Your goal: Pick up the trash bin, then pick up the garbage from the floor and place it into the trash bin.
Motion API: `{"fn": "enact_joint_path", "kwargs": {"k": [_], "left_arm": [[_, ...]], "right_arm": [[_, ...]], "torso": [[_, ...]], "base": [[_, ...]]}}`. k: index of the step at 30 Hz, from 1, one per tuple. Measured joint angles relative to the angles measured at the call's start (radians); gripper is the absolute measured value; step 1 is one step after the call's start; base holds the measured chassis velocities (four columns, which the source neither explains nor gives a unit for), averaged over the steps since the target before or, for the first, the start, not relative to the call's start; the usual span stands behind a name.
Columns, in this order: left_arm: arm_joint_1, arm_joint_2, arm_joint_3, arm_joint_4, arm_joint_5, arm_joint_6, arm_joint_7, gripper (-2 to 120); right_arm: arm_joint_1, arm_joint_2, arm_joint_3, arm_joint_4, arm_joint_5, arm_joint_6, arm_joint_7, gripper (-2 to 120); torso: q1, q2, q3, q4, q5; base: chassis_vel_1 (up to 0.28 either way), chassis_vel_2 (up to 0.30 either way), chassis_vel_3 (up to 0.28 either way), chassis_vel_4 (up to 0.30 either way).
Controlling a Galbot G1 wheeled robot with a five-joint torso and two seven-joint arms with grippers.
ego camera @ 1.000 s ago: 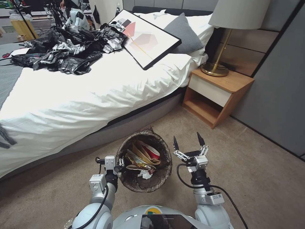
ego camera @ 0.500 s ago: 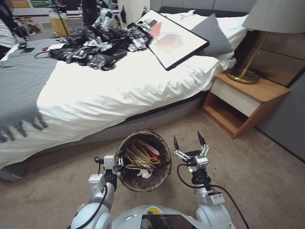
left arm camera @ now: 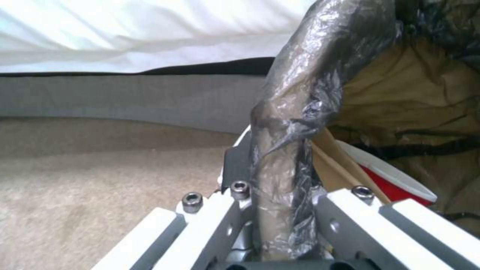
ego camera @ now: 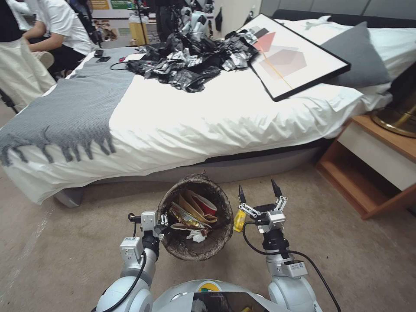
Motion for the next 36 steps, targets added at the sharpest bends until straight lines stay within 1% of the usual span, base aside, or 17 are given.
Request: {"fn": "enact_joint_path", "kwargs": {"k": [4,11,15,17,18,20,22,24,26,27,30,36], "left_arm": [[-0.001,0.0,0.002,0.0,-0.001,-0.002,0.0,0],[0.002,0.001,-0.001,-0.004,-0.003,-0.003,-0.002,0],[0.003,0.001,-0.001,-0.004,-0.003,-0.003,-0.003,0],[0.003,0.001,-0.002,-0.004,-0.001,-0.004,-0.003,0],[0.003,0.001,-0.002,-0.004,-0.001,-0.004,-0.003,0],[0.004,0.001,-0.002,-0.005,-0.001,-0.005,-0.003,0],[0.004,0.0,-0.003,-0.007,0.0,-0.005,-0.003,0],[0.004,0.0,-0.003,-0.007,0.0,-0.005,-0.003,0],[0.005,-0.002,-0.005,-0.008,0.002,-0.005,-0.004,0],[0.005,-0.002,-0.005,-0.008,0.002,-0.005,-0.004,0],[0.007,-0.005,-0.006,-0.009,0.004,-0.005,-0.004,0],[0.009,-0.007,-0.009,-0.012,0.004,-0.005,-0.004,0]], "right_arm": [[-0.001,0.001,0.0,0.001,-0.004,-0.002,0.001,100],[0.002,0.001,-0.001,0.0,-0.007,-0.013,0.006,100],[0.017,-0.005,-0.002,0.001,0.013,-0.069,0.038,100],[0.059,-0.015,0.001,-0.002,0.044,-0.138,0.062,100],[0.059,-0.015,0.001,-0.002,0.044,-0.138,0.062,100],[0.08,-0.02,0.002,-0.007,0.061,-0.169,0.071,100],[0.149,-0.037,0.0,-0.038,0.115,-0.268,0.104,100],[0.16,-0.04,0.0,-0.047,0.126,-0.286,0.11,100],[0.22,-0.056,-0.006,-0.112,0.179,-0.357,0.132,100],[0.22,-0.056,-0.006,-0.112,0.179,-0.357,0.132,100],[0.293,-0.068,-0.014,-0.204,0.225,-0.408,0.145,100],[0.331,-0.075,-0.02,-0.256,0.265,-0.437,0.141,100]], "torso": [[0.0,0.0,0.0,-0.0008,0.0],[0.0,0.0,0.0,-0.0005,0.0],[0.0,0.0,0.0,-0.0006,0.0],[0.0,0.0,0.0,-0.0003,0.0],[0.0,0.0,0.0,-0.0003,0.0],[0.0,0.0,0.0,-0.0004,0.0],[0.0,0.0,0.0,-0.0003,0.0],[0.0,0.0,0.0,-0.0002,0.0],[0.0,0.0,0.0,-0.0005,0.0],[0.0,0.0,0.0,-0.0005,0.0],[0.0,0.0,0.0,-0.0003,0.0002],[0.0,0.0,0.0,-0.0001,0.0002]], "base": [[0.013,-0.001,0.0,0.011],[0.0,0.0,0.0,0.0],[0.0,0.0,0.0,0.0],[0.0,0.0,0.0,0.0],[0.0,0.0,0.0,0.0],[0.0,0.0,0.0,0.0],[0.0,0.0,0.0,0.0],[0.0,0.0,0.0,0.0],[0.0,0.0,0.0,0.0],[0.0,0.0,0.0,0.0],[0.0,0.0,0.0,0.0],[0.0,0.0,0.0,0.0]]}}
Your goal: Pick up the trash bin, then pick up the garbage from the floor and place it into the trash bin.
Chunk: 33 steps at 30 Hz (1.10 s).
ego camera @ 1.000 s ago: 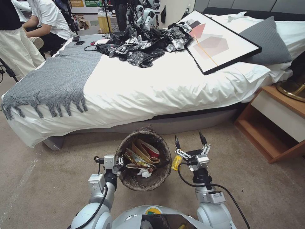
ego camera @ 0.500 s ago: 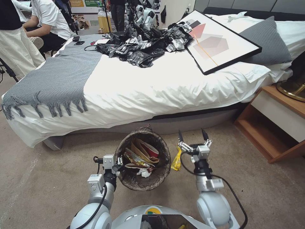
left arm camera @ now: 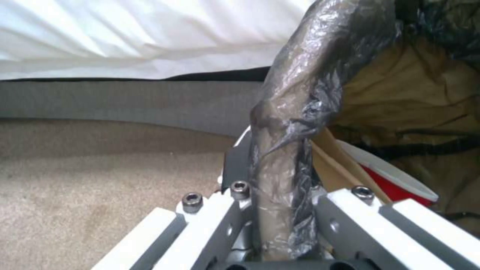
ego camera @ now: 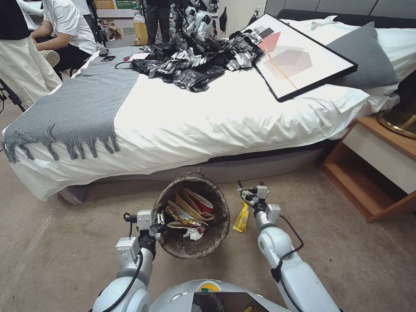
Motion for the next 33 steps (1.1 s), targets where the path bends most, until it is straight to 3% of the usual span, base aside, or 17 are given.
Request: {"fn": "enact_joint_path", "kwargs": {"k": [3,4,6,13,22,30,33], "left_arm": [[0.0,0.0,0.0,0.0,0.0,0.0,0.0,0],[0.001,-0.003,-0.014,-0.003,0.0,0.0,-0.001,0],[0.001,-0.006,-0.019,-0.002,0.0,0.0,-0.003,0],[0.006,-0.009,-0.017,0.003,0.005,0.002,-0.004,0],[0.008,-0.009,-0.012,0.01,0.01,0.0,-0.004,0],[0.008,-0.008,-0.014,0.01,0.009,0.0,-0.004,0],[0.009,-0.009,-0.014,0.011,0.01,-0.001,-0.005,0]], "right_arm": [[0.0,0.0,0.0,0.0,0.0,0.0,0.0,100],[0.1,-0.013,-0.045,-0.139,0.135,-0.101,-0.025,100],[0.164,-0.012,-0.072,-0.241,0.184,-0.16,-0.035,100],[0.288,-0.001,-0.128,-0.495,0.211,-0.27,-0.063,100],[0.354,0.044,-0.117,-0.795,0.07,-0.182,-0.113,100],[0.379,0.054,-0.097,-0.89,0.034,-0.129,-0.133,100],[0.381,0.056,-0.092,-0.908,0.026,-0.098,-0.145,91]], "torso": [[0.0,0.0,0.0,0.0,0.0],[0.0,0.0,0.0,-0.0001,-0.0002],[0.0,0.0,0.0,-0.0003,-0.0001],[0.0,0.0,0.0,-0.0003,-0.0001],[0.0,0.0,0.0,-0.0004,-0.0002],[0.0,0.0,0.0,-0.0003,-0.0002],[0.0,0.0,0.0,-0.0003,-0.0001]], "base": [[0.0,0.0,0.0,0.0],[0.0,0.0,0.0,0.0],[0.0,0.0,0.0,0.0],[0.0,0.0,0.0,0.0],[0.0,0.0,0.0,0.0],[0.0,0.0,0.0,0.0],[0.0,0.0,0.0,0.0]]}}
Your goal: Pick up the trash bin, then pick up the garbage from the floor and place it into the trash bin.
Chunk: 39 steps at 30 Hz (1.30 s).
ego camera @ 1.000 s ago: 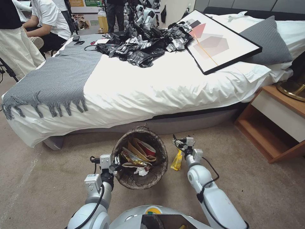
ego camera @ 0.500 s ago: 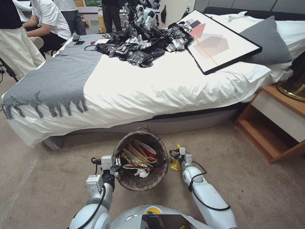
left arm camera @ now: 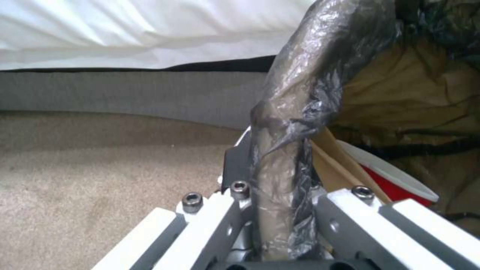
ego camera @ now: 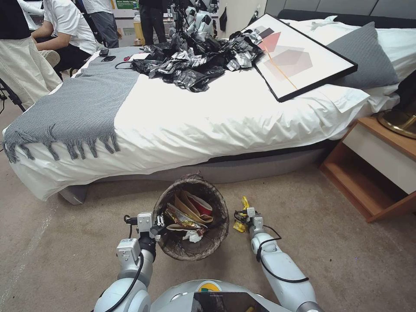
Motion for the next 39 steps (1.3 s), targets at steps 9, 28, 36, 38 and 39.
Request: {"fn": "enact_joint_path", "kwargs": {"k": [9,28,36,38,39], "left_arm": [[-0.001,-0.001,0.003,0.003,0.003,-0.001,0.0,0],[-0.006,0.002,0.003,0.009,0.0,-0.003,0.001,0],[-0.006,0.002,0.004,0.009,0.001,-0.002,0.001,0],[-0.006,0.002,0.004,0.009,0.001,-0.003,0.002,0],[-0.006,0.001,0.004,0.01,0.001,-0.003,0.002,0]], "right_arm": [[-0.006,-0.006,0.006,0.017,0.001,0.005,0.004,68],[-0.021,-0.008,0.01,0.044,-0.01,0.024,0.01,0],[-0.022,-0.013,0.013,0.049,-0.011,0.035,0.01,0],[-0.028,-0.015,0.02,0.069,-0.013,0.048,0.012,0],[-0.032,-0.016,0.023,0.079,-0.013,0.054,0.015,0]], "torso": [[0.0,0.0,0.0,-0.0001,-0.0001],[0.0,0.0,0.0,0.0,-0.0001],[0.0,0.0,0.0,0.0,0.0],[0.0,0.0,0.0,-0.0001,0.0],[0.0,0.0,0.0,-0.0001,0.0]], "base": [[0.0,0.0,0.0,0.0],[0.0,0.0,0.0,0.0],[0.0,0.0,0.0,0.0],[0.0,0.0,0.0,0.0],[0.0,0.0,0.0,0.0]]}}
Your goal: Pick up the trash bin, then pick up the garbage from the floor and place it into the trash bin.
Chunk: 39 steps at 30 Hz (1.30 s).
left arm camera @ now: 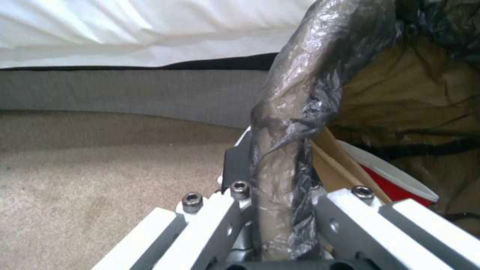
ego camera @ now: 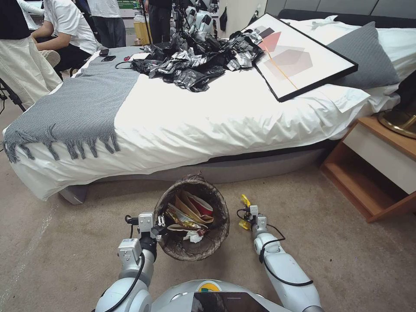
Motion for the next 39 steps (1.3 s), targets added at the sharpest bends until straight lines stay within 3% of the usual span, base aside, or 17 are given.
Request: {"fn": "enact_joint_path", "kwargs": {"k": [5,7,9,10,11,12,13,15,16,17,19,20,22,28,30,39], "left_arm": [[0.0,0.0,0.001,0.002,0.0,0.0,0.0,0],[0.0,0.001,0.002,0.003,0.0,0.0,0.0,0],[-0.001,0.004,0.004,0.005,0.0,0.0,0.0,0],[-0.001,0.004,0.004,0.005,0.0,0.0,0.0,0],[0.0,0.004,0.006,0.006,0.0,0.0,0.0,0],[0.0,0.003,0.008,0.008,0.0,0.0,0.0,0],[0.0,0.003,0.008,0.008,0.0,0.0,0.0,0],[0.0,0.003,0.011,0.009,0.0,0.0,0.0,0],[0.0,0.003,0.011,0.009,0.0,0.0,0.0,0],[0.0,0.004,0.011,0.009,-0.002,0.001,0.0,0],[0.0,0.004,0.011,0.009,-0.002,0.001,0.0,0],[0.0,0.005,0.012,0.009,-0.003,0.003,0.0,0],[0.002,0.005,0.018,0.009,-0.004,0.005,0.0,0],[0.003,0.002,0.023,0.009,-0.004,0.005,0.0,0],[0.004,0.0,0.023,0.008,-0.003,0.007,-0.001,0],[0.004,-0.005,0.026,0.006,-0.001,0.009,-0.001,0]], "right_arm": [[-0.024,-0.007,0.017,0.077,0.0,0.04,0.014,0],[-0.043,-0.013,0.03,0.149,0.01,0.072,0.014,0],[-0.087,-0.026,0.053,0.319,0.066,0.145,-0.022,0],[-0.087,-0.026,0.053,0.319,0.066,0.145,-0.022,0],[-0.102,-0.032,0.062,0.375,0.087,0.17,-0.048,0],[-0.146,-0.045,0.079,0.519,0.134,0.222,-0.136,0],[-0.146,-0.045,0.079,0.519,0.134,0.222,-0.136,0],[-0.213,-0.067,0.086,0.752,0.209,0.268,-0.272,0],[-0.213,-0.067,0.086,0.752,0.209,0.268,-0.272,0],[-0.245,-0.082,0.078,0.847,0.241,0.273,-0.326,0],[-0.25,-0.084,0.075,0.861,0.246,0.273,-0.335,0],[-0.289,-0.114,0.044,0.982,0.282,0.273,-0.412,0],[-0.322,-0.159,-0.006,1.061,0.293,0.266,-0.498,0],[-0.341,-0.204,-0.08,1.075,0.277,0.26,-0.569,0],[-0.339,-0.204,-0.135,1.021,0.25,0.261,-0.603,0],[-0.32,-0.175,-0.193,0.89,0.217,0.282,-0.608,0]], "torso": [[0.0,0.0,0.0,-0.0001,0.0],[0.0,0.0,0.0,-0.0001,0.0002],[0.0,0.0,0.0,0.0001,-0.0001],[0.0,0.0,0.0,0.0001,-0.0001],[0.0,0.0,0.0,0.0004,0.0002],[0.0,0.0,0.0,0.0,0.0],[0.0,0.0,0.0,0.0,0.0],[0.0,0.0,0.0,0.0,-0.0001],[0.0,0.0,0.0,0.0,-0.0001],[0.0,0.0,0.0,0.0,-0.0004],[0.0,0.0,0.0,0.0,-0.0004],[0.0,0.0,0.0,0.0,-0.0001],[0.0,0.0,0.0,-0.0001,-0.0004],[0.0,0.0,0.0,0.0,-0.0003],[0.0,0.0,0.0,0.0001,-0.0001],[0.0,0.0,0.0,0.0,0.0]], "base": [[0.0,0.0,0.0,0.0],[0.0,0.0,0.0,0.0],[0.0,0.0,0.0,0.0],[0.0,0.0,0.0,0.0],[0.0,0.0,0.0,0.0],[0.0,0.0,0.0,0.0],[0.0,0.0,0.0,0.0],[0.0,0.0,0.0,0.0],[0.0,0.0,0.0,0.0],[0.0,0.0,0.0,0.0],[0.0,0.0,0.0,0.0],[0.0,0.0,0.0,0.0],[0.0,0.0,0.0,0.0],[0.0,0.0,0.0,0.0],[0.0,0.0,0.0,0.0],[0.0,0.0,0.0,0.0]]}}
